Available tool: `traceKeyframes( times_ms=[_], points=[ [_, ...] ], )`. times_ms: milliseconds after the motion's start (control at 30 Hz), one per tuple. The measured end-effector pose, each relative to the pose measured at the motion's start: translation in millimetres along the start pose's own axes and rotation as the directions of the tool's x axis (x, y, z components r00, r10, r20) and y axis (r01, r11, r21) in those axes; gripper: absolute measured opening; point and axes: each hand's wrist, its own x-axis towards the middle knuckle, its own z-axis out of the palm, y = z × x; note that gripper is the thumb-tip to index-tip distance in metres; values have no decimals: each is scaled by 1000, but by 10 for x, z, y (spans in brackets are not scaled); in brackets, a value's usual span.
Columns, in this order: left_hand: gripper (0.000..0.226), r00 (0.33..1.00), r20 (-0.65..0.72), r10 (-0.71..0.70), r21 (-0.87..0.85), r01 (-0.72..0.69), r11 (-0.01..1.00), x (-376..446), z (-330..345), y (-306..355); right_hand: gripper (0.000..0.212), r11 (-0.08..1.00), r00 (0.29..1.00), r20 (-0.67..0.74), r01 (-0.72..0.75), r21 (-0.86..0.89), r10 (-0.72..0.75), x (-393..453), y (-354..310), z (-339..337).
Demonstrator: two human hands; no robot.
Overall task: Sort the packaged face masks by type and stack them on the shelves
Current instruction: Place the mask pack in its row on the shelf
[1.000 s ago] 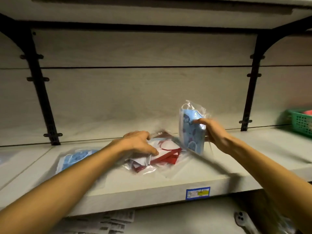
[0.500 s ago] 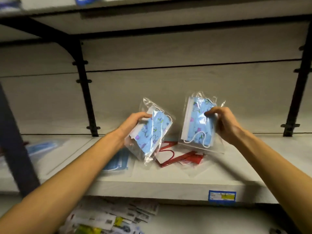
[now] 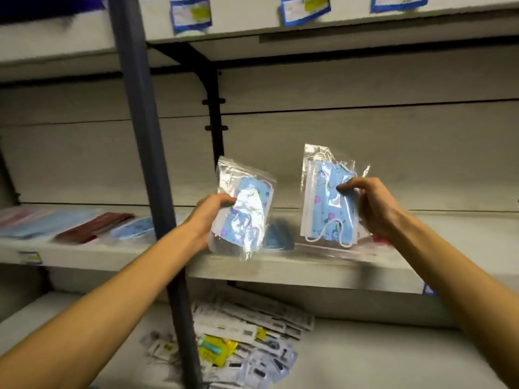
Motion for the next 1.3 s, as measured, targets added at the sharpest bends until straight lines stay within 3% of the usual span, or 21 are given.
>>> traceKeyframes(
  times_ms=[133, 267, 367, 467, 700, 767, 933, 1033, 1133, 1233, 1300],
  points=[
    [23, 996, -57, 65, 102, -59, 993, -140, -369, -144, 22, 996, 996, -39, -87, -17, 86, -150, 213, 336],
    [24, 998, 19, 55, 185, -58, 981, -216, -429, -256, 23, 985, 991, -86, -115, -127, 104, -236, 428, 474],
    [28, 992, 51, 117, 223, -126, 967, -253, -417, -277, 17, 982, 988, -64, -149, -112, 143, -233, 456, 517],
    [32, 972, 89, 218, 242, -234, 942, -265, -412, -321, 30, 986, 989, -10, -150, -76, 150, -170, 481, 599],
    [36, 881, -1, 474, 251, -459, 853, -419, -751, -284, 23, 998, 991, 121, 48, 37, -52, 24, 529, 1213],
    [33, 849, -14, 528, 260, -507, 822, -498, -981, -283, 12, 990, 977, 161, 140, 20, -141, 22, 581, 1416],
    [22, 793, -133, 594, 255, -552, 794, -619, -1652, -196, 22, 955, 947, 170, 288, -75, -272, -108, 800, 1978],
    [13, 809, -237, 538, 198, -502, 842, -486, -2065, -167, 26, 952, 929, 253, 298, -73, -271, -253, 1050, 2429],
    [25, 851, -325, 413, 187, -370, 910, -334, -2503, -198, 25, 966, 893, 409, 242, -86, -187, -395, 1313, 2974],
    [28, 918, -345, 195, 170, -143, 975, -205, -2985, -203, 23, 960, 927, 335, 230, -160, -166, -389, 1538, 3511],
    [21, 971, -236, 47, 57, -35, 998, -91, -3225, -193, 23, 962, 955, 256, 198, -187, -147, -330, 1623, 3827]
  ],
)
